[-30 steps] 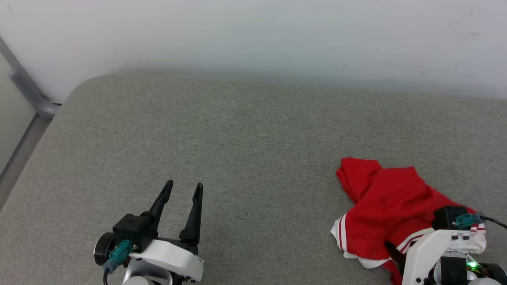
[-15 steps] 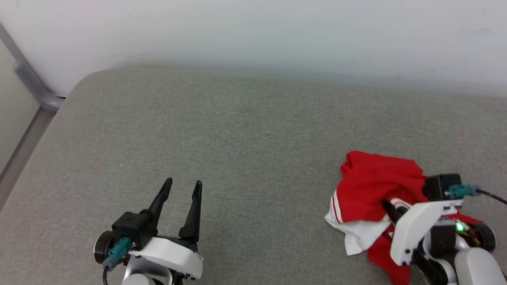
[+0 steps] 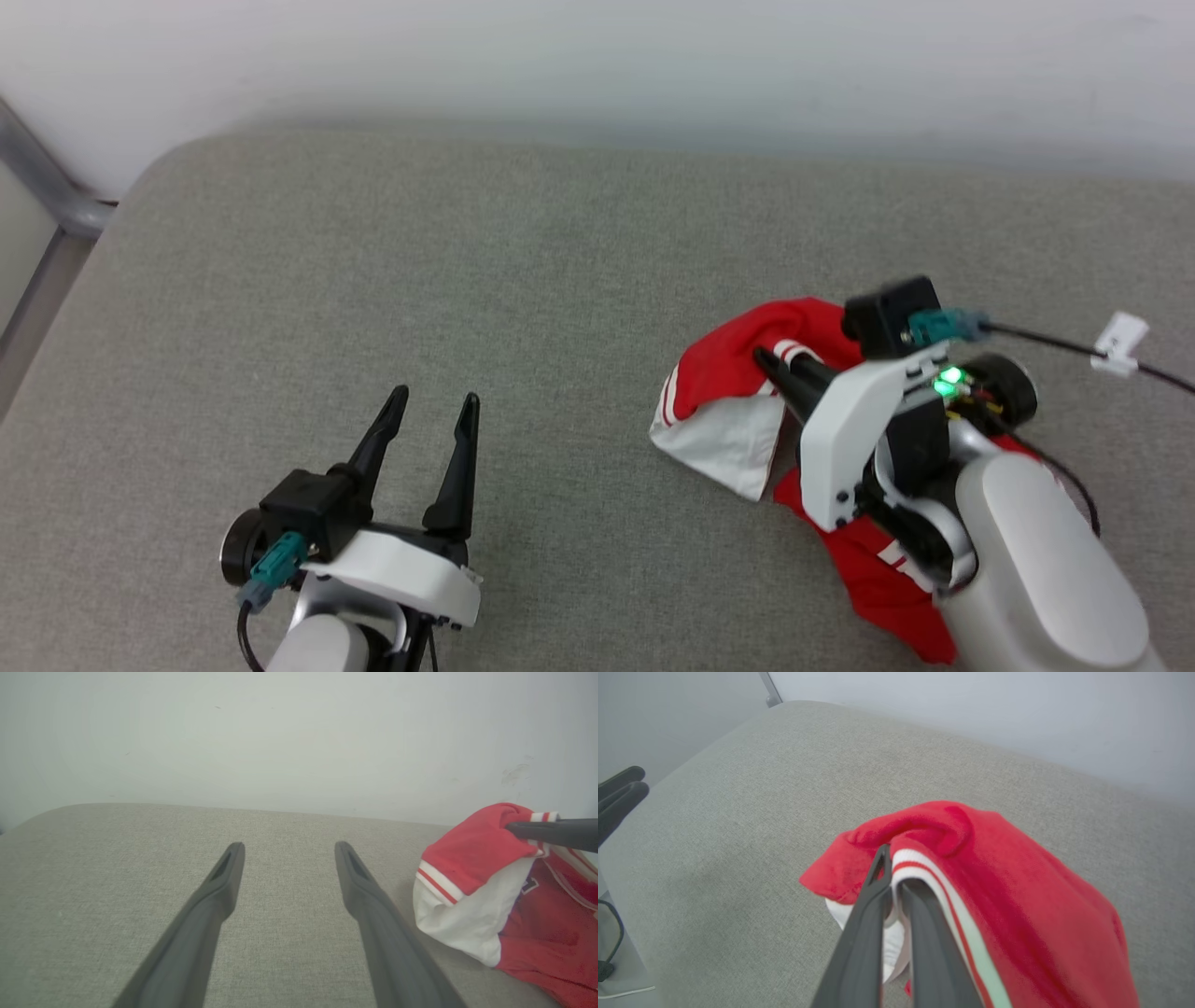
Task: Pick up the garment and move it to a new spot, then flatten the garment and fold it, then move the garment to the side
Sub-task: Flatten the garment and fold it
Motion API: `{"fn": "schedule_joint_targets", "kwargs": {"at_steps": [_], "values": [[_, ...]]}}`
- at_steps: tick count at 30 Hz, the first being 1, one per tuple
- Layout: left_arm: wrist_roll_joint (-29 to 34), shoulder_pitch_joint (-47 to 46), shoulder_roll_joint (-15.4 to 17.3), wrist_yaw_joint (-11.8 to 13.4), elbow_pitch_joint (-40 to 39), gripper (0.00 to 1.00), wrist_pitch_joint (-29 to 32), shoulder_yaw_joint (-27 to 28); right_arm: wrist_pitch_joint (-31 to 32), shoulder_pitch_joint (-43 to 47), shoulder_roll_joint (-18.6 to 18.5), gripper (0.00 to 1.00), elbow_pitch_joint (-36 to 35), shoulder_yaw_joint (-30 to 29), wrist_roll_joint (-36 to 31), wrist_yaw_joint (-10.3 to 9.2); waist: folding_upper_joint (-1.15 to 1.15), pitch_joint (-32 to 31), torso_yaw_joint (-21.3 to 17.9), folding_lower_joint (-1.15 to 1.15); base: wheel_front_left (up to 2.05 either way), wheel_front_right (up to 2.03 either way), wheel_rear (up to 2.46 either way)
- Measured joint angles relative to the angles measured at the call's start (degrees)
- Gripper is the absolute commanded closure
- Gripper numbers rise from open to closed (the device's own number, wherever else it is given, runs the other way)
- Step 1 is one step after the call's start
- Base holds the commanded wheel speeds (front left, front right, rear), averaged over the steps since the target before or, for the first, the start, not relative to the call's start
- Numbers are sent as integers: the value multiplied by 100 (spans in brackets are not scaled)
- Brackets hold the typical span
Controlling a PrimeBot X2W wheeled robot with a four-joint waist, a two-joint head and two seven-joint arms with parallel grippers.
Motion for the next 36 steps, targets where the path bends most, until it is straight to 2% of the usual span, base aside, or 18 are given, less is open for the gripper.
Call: {"fn": "schedule_joint_targets", "kwargs": {"at_steps": [10,16,17,18,19,20,29,36], "values": [[-32,-498,-100,-168,-8,0,-3,-30,142,-1424,-246,100,1252,-38,-3,0,0,776,225,0,0,0,0],[13,-680,-231,-287,-8,0,-10,56,-154,-1892,-354,100,2075,-158,-3,0,0,1168,393,1,0,0,0],[22,-680,-247,-305,-1,0,-10,67,-230,-1928,-357,94,2212,-182,15,0,0,1199,420,1,0,0,0],[36,-680,-259,-312,8,0,-10,83,-305,-1958,-358,64,2312,-187,40,0,0,1220,440,1,0,0,0],[60,-681,-266,-323,20,0,-10,94,-394,-1979,-357,15,2423,-192,47,0,0,1232,453,1,0,0,0],[64,-682,-272,-341,35,0,-10,113,-486,-1999,-353,0,2531,-192,82,0,0,1228,454,1,0,0,0],[220,-616,-319,-405,187,0,-11,223,-1690,-1871,-353,0,2885,-58,311,0,0,850,384,0,0,0,0],[311,-305,-325,-403,269,0,-18,297,-2459,-1095,-382,0,2459,-13,468,0,0,333,269,-1,0,0,0]]}}
